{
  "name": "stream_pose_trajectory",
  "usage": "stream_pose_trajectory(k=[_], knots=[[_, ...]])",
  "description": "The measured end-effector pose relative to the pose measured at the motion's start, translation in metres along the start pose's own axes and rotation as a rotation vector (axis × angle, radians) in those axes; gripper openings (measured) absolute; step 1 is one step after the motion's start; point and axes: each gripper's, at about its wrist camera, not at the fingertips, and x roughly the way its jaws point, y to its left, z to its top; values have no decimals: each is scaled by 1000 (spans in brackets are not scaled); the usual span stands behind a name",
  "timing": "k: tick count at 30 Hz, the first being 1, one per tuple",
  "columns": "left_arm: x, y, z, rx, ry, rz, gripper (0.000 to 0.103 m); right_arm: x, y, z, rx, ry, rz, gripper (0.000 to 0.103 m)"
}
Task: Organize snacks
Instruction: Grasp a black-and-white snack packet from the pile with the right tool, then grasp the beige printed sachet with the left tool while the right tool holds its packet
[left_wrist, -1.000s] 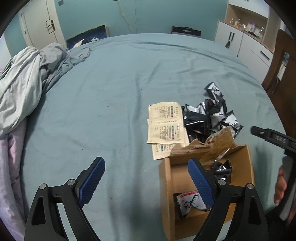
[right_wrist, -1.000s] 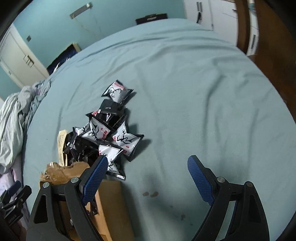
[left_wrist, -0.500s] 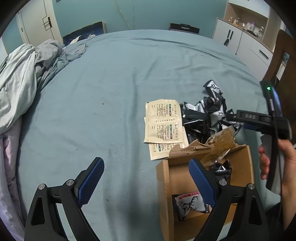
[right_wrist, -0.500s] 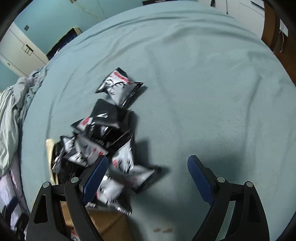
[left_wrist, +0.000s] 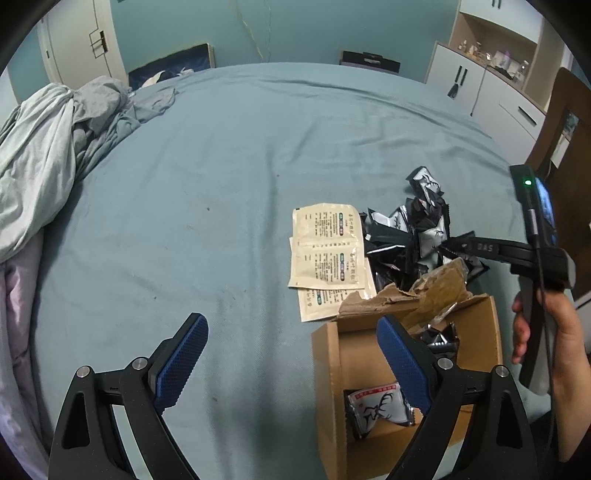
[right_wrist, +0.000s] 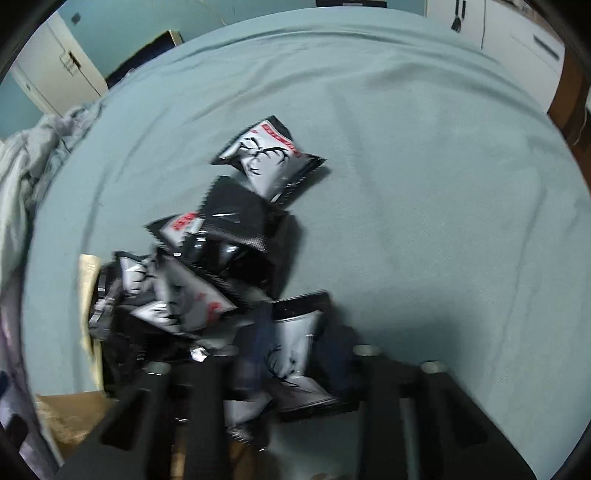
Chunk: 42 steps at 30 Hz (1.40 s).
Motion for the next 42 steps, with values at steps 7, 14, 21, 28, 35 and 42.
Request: stream_pose_trajectory(k=[7, 14, 21, 28, 35, 42], knots=[[0, 15, 0, -51, -25, -16, 94, -47, 5, -15, 6, -130, 6, 16], [0, 19, -7, -42, -34, 37, 94, -108, 5, -53, -31, -222, 40, 16], [-3, 14, -11, -15, -21, 29, 94, -149, -15, -96, 8, -270, 108, 16], [7, 7, -12, 11, 35, 14, 94, -154, -34, -109, 60, -240, 127, 16], [18, 5, 14, 1, 85, 8, 97, -138, -35, -84, 64, -202, 117, 16], [62, -7, 51, 10, 149, 9, 100, -115, -34, -64, 56, -155, 125, 16]])
